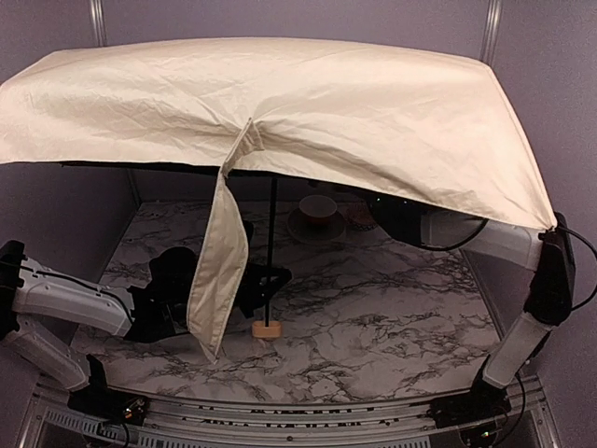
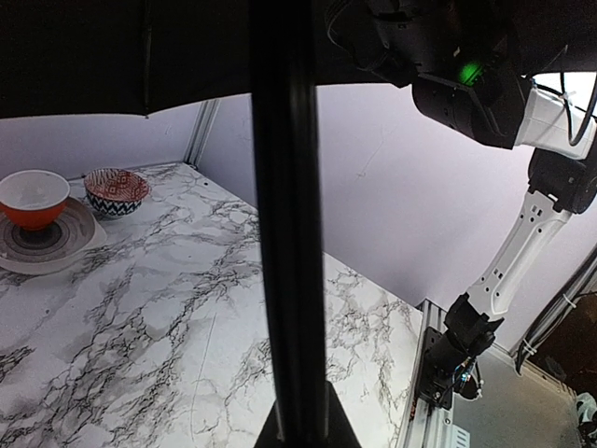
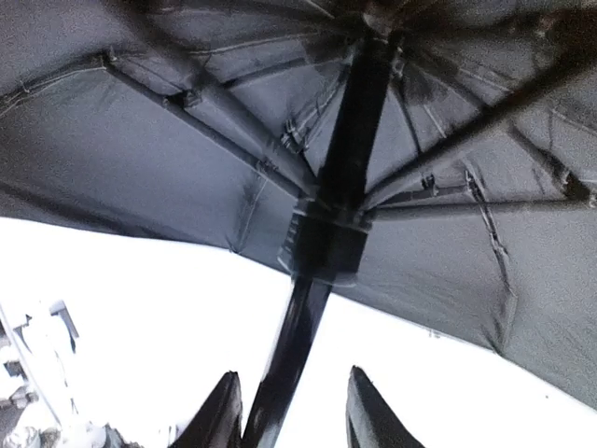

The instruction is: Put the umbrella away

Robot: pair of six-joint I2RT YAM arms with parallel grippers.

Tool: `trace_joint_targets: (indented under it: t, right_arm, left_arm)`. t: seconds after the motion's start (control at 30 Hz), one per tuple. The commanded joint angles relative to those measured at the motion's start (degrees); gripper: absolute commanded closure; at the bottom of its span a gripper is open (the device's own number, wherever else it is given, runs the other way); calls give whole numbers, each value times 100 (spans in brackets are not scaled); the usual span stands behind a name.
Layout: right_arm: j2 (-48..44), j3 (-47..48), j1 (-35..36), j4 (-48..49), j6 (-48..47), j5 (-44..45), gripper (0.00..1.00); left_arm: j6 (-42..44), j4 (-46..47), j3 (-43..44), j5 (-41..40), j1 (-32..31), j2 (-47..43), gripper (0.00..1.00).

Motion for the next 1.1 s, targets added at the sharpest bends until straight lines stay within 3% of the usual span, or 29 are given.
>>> trace_joint_targets:
  t: [0.0,0.27,0.4,0.47,0.57,0.67,0.8,0.9,1.07]
  right_arm:
    - [-125,-101,26,-173,-220,0,65]
    - [-49,-48,36,-7,-69,-163,72]
    - [-8,-13,53,-47,42,-86,99]
    - [-77,-5,92,-240,-43,279,100]
    - [-241,37,355,-893,-397,1315,100]
    - [-337,135,633,-1330,-715,2322,100]
    - [-380,304,855,-1701,-950,3364,100]
    - [-397,380,1038,-1790,-1214,3992,100]
    - [-400,433,1177,-1744,-1270,4332,100]
  left_arm:
    - [321,929,295,69,-18,-195,100]
    - [232,956,323,242,-12,-106,100]
    - [206,985,309,273,-12,-82,100]
    - [198,978,263,115,-18,-95,100]
    - [231,910,163,-350,-18,-144,79]
    - [380,716,158,-590,-13,-147,74]
    - [484,426,251,-957,-14,-22,50]
    - [601,214,338,-1300,-37,89,46]
    - [693,-36,611,-1406,-53,433,40]
